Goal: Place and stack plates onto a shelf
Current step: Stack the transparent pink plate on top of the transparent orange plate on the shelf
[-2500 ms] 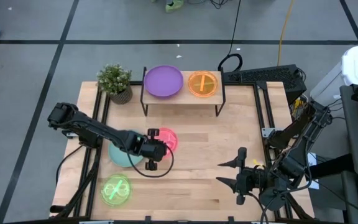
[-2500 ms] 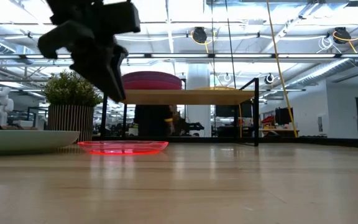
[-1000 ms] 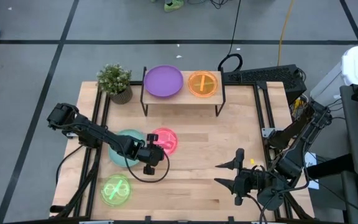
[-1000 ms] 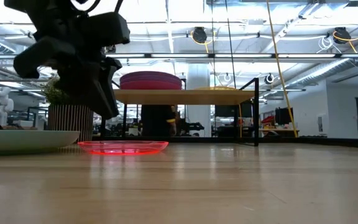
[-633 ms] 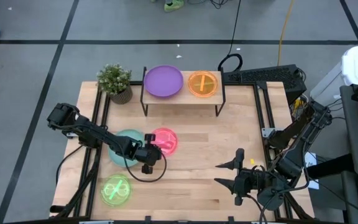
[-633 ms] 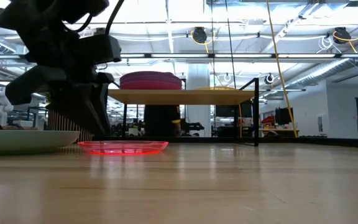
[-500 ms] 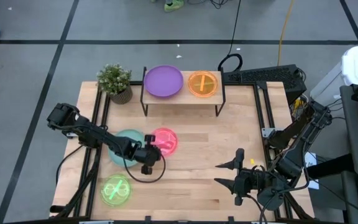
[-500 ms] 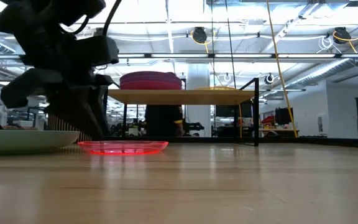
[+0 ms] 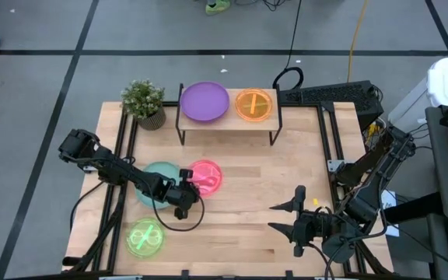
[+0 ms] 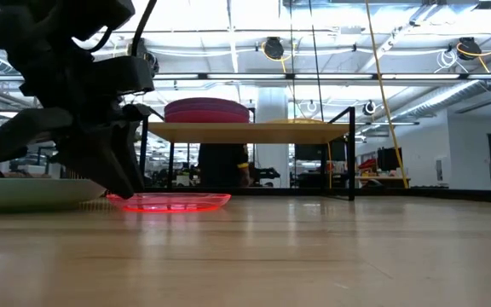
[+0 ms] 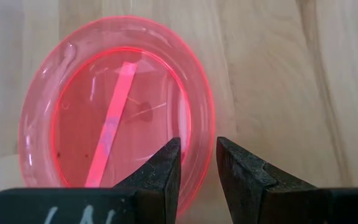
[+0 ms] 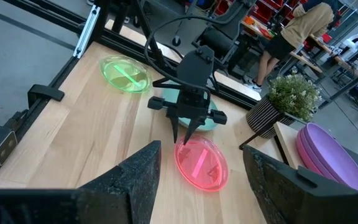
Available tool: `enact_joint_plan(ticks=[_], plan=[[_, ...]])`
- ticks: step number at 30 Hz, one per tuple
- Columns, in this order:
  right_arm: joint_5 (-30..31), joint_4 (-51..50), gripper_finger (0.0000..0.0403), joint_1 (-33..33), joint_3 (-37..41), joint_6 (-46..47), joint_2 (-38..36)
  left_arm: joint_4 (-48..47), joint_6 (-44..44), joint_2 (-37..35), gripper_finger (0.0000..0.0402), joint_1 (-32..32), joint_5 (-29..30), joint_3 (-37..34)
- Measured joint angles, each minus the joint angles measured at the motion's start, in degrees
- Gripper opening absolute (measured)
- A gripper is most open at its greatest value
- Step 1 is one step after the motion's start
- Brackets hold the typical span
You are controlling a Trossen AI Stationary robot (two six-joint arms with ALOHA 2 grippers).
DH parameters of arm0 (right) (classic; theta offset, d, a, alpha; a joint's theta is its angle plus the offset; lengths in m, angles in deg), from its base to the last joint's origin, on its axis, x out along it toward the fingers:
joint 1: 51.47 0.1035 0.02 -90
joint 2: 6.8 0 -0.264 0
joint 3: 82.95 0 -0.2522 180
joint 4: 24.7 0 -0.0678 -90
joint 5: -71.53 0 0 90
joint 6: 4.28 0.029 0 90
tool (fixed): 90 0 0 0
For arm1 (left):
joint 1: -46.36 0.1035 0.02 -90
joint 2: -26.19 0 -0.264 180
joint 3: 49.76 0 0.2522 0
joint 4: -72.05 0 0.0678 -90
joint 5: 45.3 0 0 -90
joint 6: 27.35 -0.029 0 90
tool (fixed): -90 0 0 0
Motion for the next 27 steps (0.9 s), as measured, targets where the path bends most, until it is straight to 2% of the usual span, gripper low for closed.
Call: enact_joint_plan(ticks=[9,19,27], plan=[[-0.02,0.00,0.0208,0.00,0.00,0.00,0.00,0.55,-1.48,0.00,0.0108,-0.17,-0.62,-2.35],[-0.02,-0.02,0.0208,0.00,0.00,0.00,0.00,9.26,-4.11,-0.20,0.0108,-0.31,2.65,-7.31],[-0.02,-0.02,0.0208,0.00,0.00,0.00,0.00,10.23,-5.72,-0.13,0.0099,-0.46,3.90,-8.33]])
